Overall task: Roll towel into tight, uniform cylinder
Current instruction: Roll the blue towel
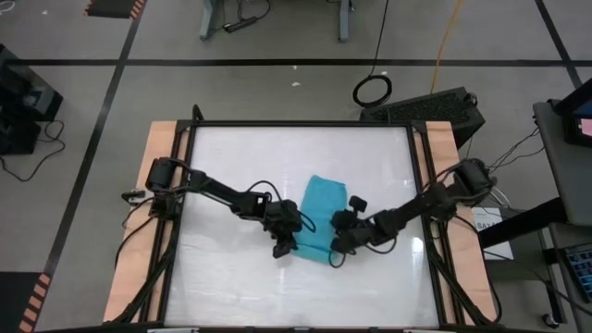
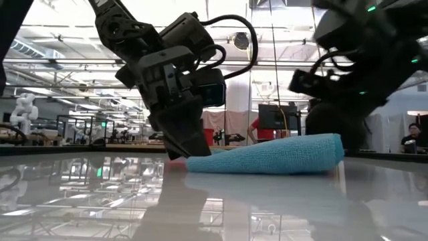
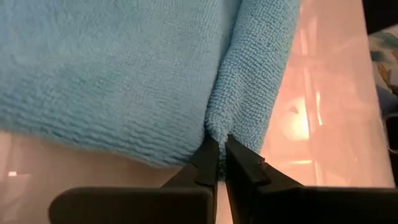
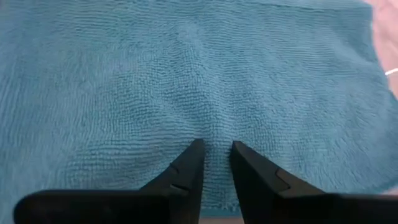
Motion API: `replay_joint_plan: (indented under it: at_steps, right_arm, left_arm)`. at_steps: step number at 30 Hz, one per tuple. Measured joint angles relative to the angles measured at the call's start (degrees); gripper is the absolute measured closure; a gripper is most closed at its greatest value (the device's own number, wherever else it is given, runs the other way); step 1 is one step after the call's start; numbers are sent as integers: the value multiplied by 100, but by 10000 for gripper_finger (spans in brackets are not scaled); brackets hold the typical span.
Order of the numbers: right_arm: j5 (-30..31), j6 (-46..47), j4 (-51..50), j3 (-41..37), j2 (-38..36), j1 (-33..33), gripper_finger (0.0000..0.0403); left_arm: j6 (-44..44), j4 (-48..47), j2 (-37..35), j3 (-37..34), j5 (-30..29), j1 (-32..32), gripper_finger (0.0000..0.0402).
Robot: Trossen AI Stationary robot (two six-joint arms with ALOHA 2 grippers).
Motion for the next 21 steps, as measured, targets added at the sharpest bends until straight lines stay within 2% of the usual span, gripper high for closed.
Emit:
replay_joint_plan:
  at_steps: [6, 13, 21]
  right_arm:
    - [109, -870, 232, -2, 120, -606, 339]
    - [248, -1220, 16, -14, 39, -1124, 339]
    - [532, -1333, -1186, -39, -884, -1082, 339]
  left_arm:
    - [-7, -55, -3, 5, -85, 284, 382]
    - [-3, -410, -21, 17, -272, 666, 382]
    - [-153, -408, -11, 11, -117, 729, 382]
